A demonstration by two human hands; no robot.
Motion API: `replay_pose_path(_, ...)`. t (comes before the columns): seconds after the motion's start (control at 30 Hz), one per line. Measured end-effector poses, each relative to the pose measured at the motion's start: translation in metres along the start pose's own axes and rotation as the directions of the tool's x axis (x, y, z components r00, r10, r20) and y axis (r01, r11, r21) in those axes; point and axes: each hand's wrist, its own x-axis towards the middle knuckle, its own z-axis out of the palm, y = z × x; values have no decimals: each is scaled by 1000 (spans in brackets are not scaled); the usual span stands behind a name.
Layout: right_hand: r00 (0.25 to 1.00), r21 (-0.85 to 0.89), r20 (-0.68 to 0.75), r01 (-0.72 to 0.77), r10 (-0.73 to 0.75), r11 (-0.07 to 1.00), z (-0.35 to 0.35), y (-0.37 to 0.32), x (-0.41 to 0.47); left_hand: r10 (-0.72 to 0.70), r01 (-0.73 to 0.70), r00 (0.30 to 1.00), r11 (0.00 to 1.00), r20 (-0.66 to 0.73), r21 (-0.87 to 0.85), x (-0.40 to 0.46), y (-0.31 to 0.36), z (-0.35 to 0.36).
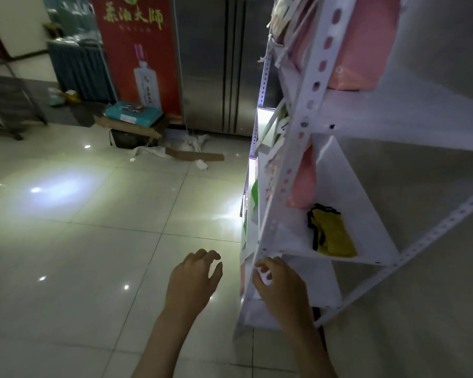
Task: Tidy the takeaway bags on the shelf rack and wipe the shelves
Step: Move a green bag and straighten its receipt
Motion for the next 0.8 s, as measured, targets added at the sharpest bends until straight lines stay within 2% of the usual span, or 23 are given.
replay_pose_path(0.17,999,3,31,-13,13,1000,33,-58,7,-67,67,997,998,-32,-4,-12,-76,-43)
replay_pose_path(0.37,998,-9,64,-15,16,1000,66,-93,31,-152,150,988,987,-40,-53,2,-140,-68)
replay_pose_path(0.57,997,14,45,-60,60,998,103,-106,87,-135,132,990,987,-28,-86,66,-179,-60)
replay_pose_path(0.8,971,140,-21,-234,239,962,154,-109,182,-41,44,997,998,57,-44,179,-218,-38)
